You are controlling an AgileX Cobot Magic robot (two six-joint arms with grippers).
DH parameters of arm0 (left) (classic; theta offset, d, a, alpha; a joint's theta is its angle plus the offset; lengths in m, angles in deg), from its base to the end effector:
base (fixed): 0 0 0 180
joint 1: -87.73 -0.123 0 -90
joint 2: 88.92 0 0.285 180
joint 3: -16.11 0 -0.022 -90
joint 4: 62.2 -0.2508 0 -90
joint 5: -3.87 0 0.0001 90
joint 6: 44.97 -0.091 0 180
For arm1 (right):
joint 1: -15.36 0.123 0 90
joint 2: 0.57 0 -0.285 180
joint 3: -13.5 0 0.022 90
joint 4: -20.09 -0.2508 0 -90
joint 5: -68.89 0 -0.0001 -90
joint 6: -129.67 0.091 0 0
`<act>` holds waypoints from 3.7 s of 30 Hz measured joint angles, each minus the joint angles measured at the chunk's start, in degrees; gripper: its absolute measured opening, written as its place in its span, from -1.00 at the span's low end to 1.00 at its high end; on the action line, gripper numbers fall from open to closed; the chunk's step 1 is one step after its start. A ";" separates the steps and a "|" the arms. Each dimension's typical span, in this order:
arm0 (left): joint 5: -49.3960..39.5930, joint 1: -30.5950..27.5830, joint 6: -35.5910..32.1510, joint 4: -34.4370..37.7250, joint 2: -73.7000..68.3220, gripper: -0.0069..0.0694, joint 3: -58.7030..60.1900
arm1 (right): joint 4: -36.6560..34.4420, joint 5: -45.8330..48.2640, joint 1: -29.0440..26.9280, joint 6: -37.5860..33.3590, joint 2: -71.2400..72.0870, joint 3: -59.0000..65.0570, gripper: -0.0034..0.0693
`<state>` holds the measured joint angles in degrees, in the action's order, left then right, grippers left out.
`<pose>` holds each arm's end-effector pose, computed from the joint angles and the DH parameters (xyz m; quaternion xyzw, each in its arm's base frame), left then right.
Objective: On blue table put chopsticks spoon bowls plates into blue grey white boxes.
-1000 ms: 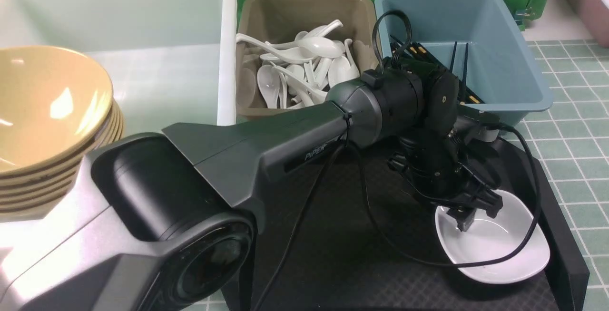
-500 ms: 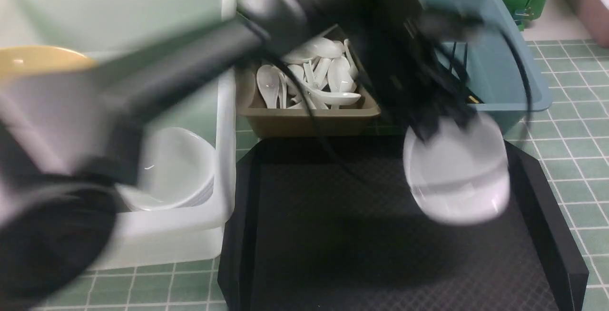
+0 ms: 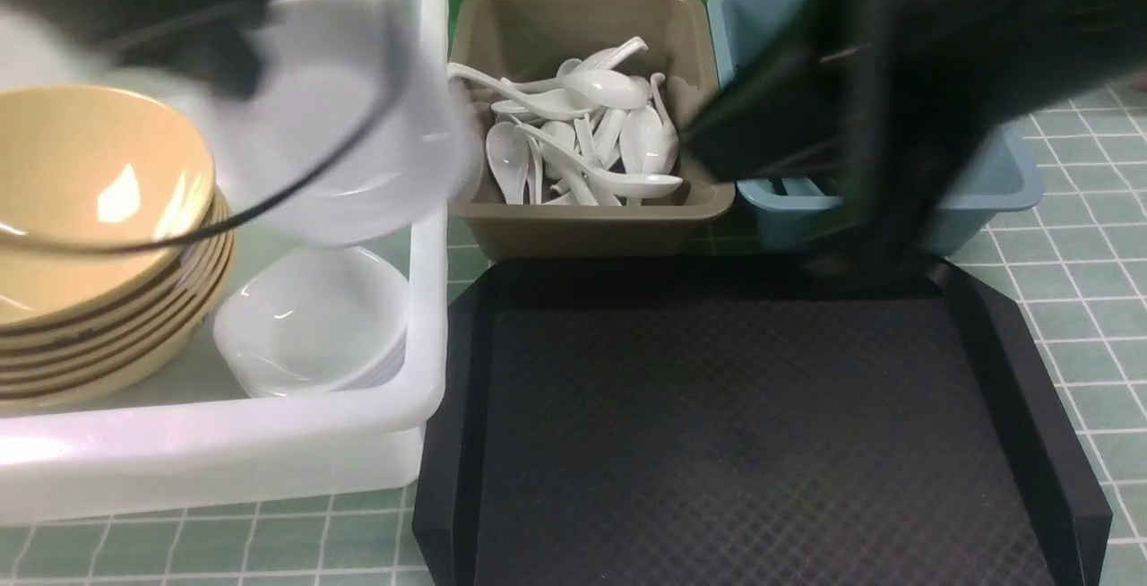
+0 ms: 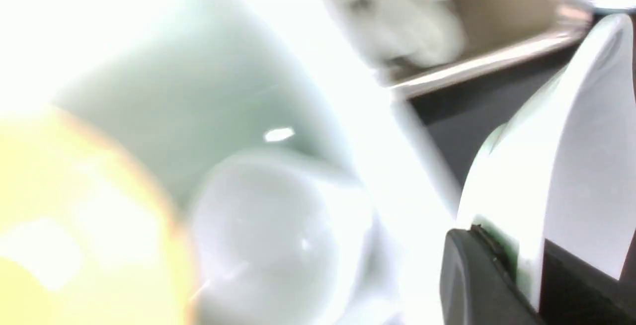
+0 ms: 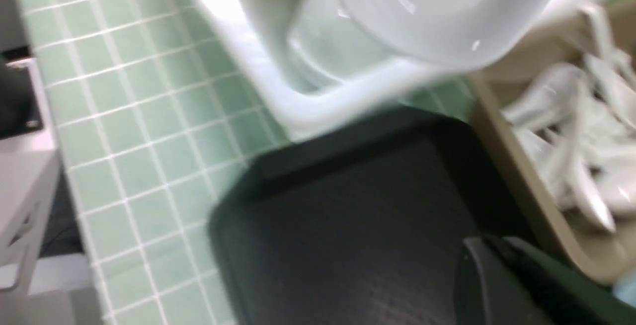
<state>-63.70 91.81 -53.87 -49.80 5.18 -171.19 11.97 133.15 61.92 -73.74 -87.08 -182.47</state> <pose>0.2693 -0.0373 0.4047 0.0972 0.9462 -0.0952 0.2935 0.1814 0.2084 0.4484 -0.5248 0.7567 0.1462 0.3614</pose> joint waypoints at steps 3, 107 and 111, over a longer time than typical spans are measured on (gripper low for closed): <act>3.12 -7.54 -0.99 0.77 3.12 -0.80 8.81 | 0.24 -0.14 2.69 -0.64 -4.28 -3.33 -0.78; 33.10 -6.26 -9.52 -0.40 75.10 -0.81 63.93 | 4.75 -66.66 -14.72 15.24 53.78 73.68 -0.81; 33.10 -6.26 -9.52 -0.38 75.10 -0.81 63.93 | 4.75 -69.18 -27.80 22.46 59.92 84.30 -0.81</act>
<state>-30.60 85.55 -63.39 -50.18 80.28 -107.26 16.72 63.96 34.12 -51.29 -27.15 -98.17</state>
